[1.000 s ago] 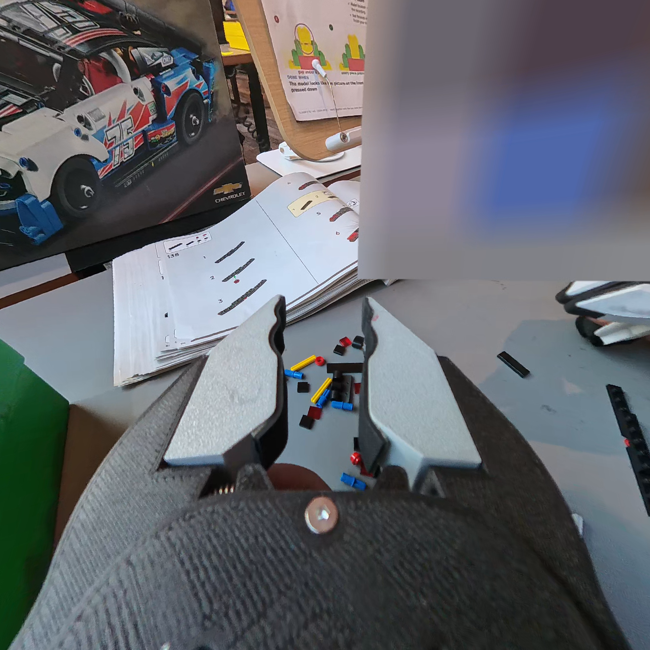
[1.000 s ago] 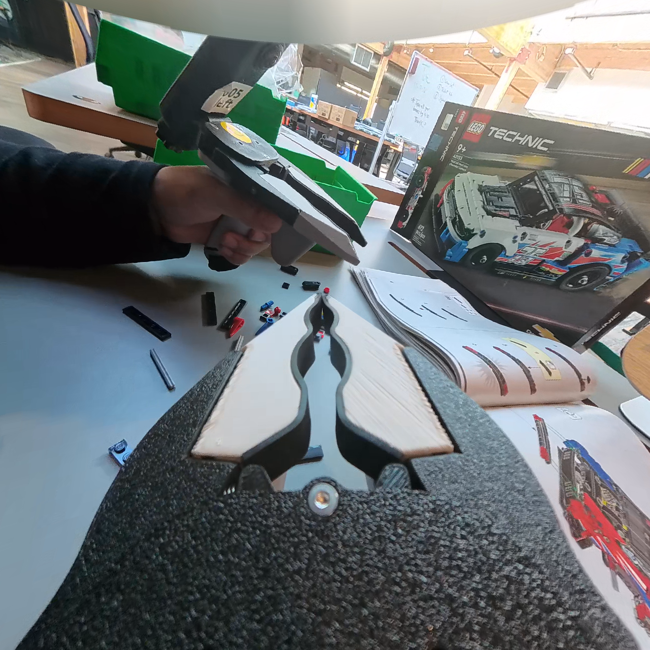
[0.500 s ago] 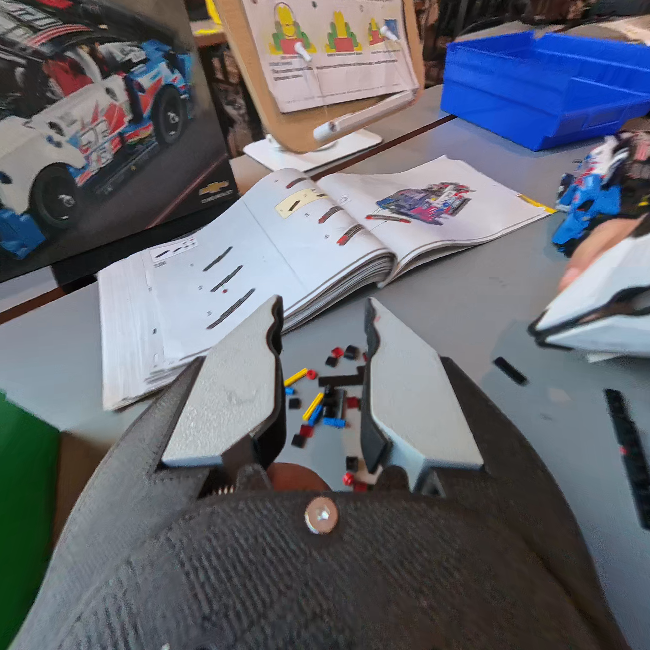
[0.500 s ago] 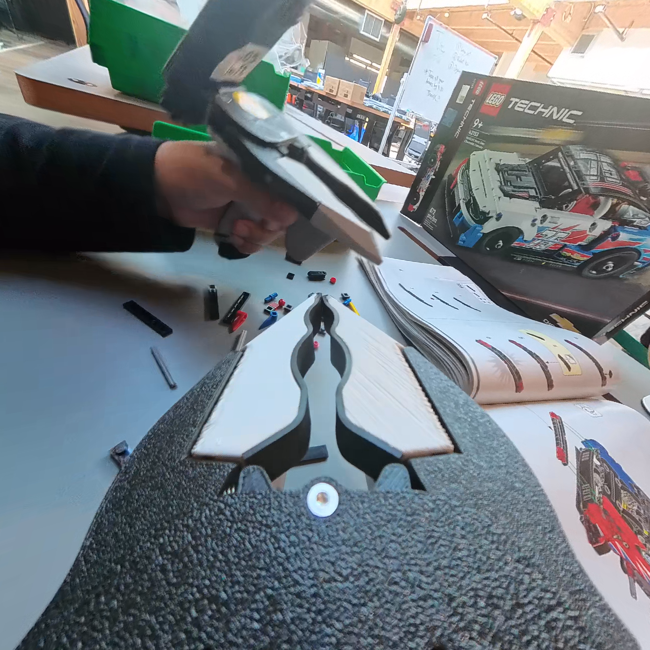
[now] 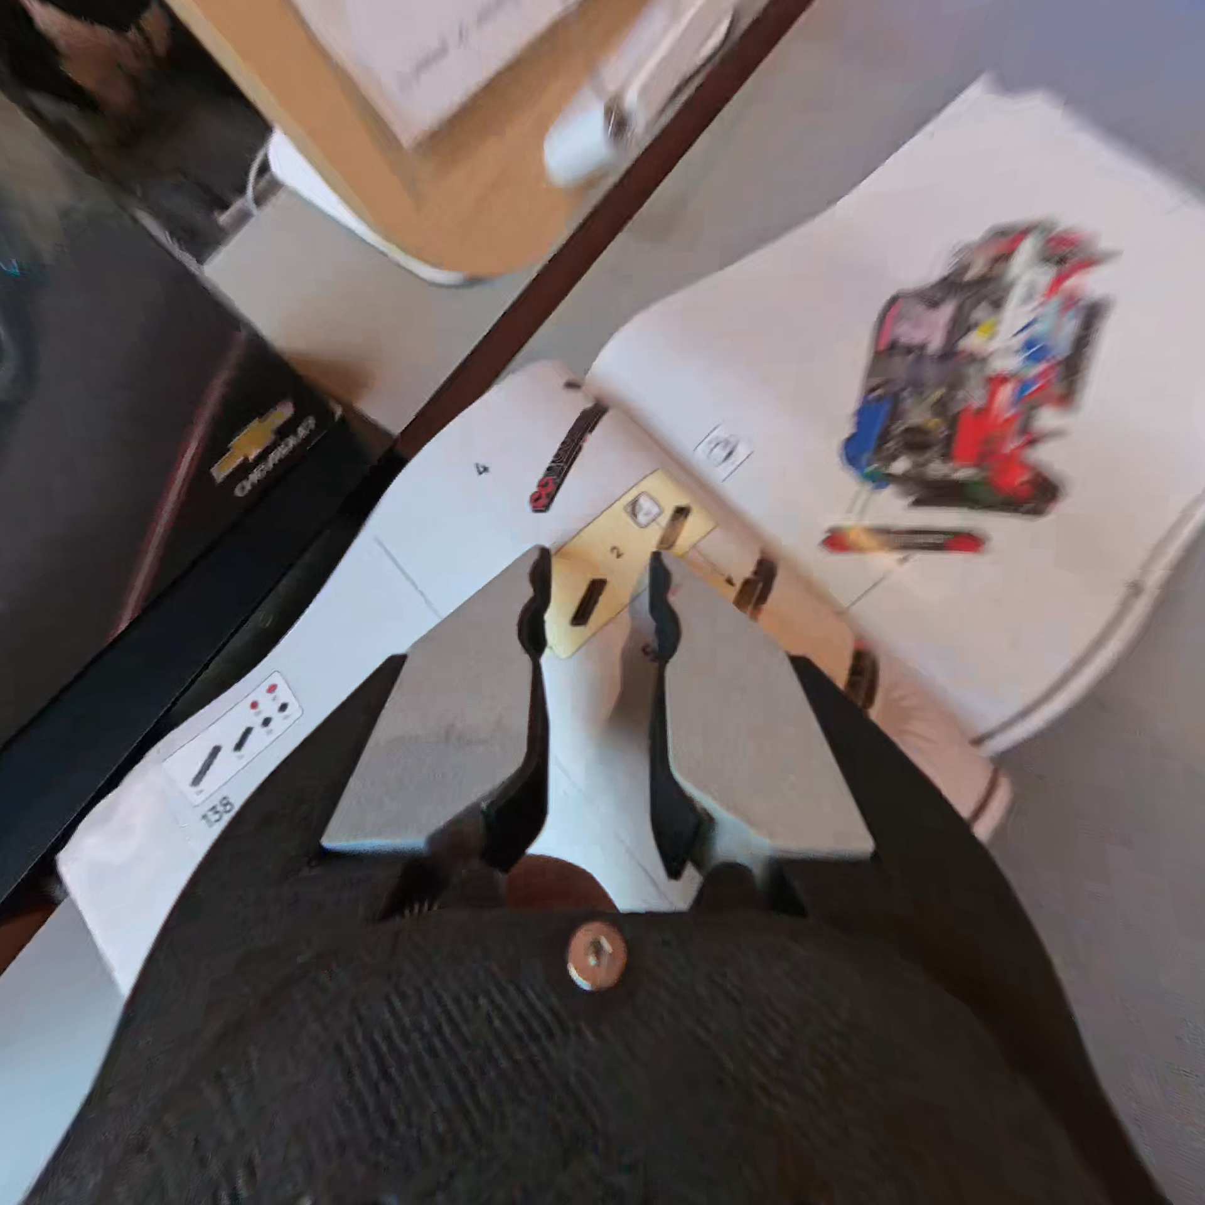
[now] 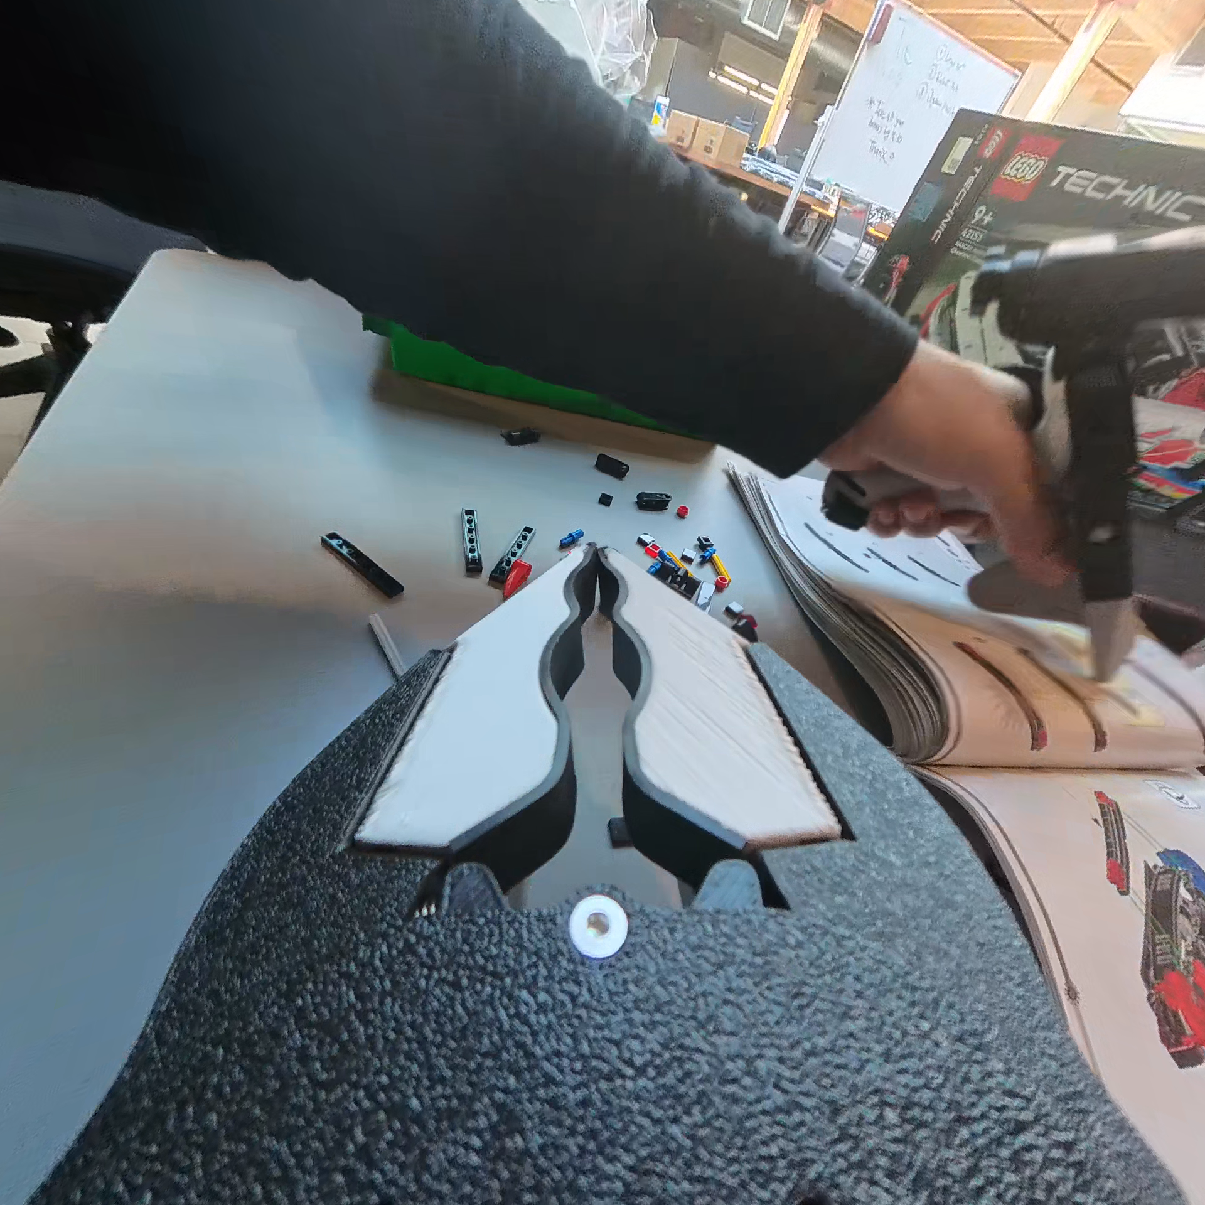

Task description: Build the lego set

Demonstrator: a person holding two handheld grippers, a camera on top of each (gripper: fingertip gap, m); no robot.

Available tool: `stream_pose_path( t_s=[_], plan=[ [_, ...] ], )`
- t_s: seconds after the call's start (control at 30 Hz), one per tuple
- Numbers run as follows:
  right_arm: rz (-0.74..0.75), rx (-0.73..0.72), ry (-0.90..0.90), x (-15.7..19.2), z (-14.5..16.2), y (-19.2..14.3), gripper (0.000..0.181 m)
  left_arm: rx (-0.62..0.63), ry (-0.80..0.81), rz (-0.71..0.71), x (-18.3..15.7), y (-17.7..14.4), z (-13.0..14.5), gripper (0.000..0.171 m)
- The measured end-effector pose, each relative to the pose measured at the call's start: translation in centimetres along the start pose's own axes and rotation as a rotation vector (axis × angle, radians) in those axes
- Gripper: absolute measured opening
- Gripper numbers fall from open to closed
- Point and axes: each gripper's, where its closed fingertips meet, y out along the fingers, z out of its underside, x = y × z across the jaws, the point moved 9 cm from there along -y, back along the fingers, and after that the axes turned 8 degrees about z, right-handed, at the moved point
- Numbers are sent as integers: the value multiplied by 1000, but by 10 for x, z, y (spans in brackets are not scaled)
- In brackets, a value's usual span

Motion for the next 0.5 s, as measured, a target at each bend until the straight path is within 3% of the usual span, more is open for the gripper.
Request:
stream_pose_path(
  t_s=[0.07,0.13,0.23,0.5],
  plan=[
    [-1,2,-3,0,0,-1,0,70,-19,-31,8,9,20,23],
    [-5,3,-11,1,0,-1,0,45,-62,-34,12,5,35,11],
    [-16,6,-40,5,1,-1,0,40,-41,-82,15,-1,52,9],
    [-25,33,-73,9,3,2,0,44,-26,-109,23,-10,65,11]
  ],
)
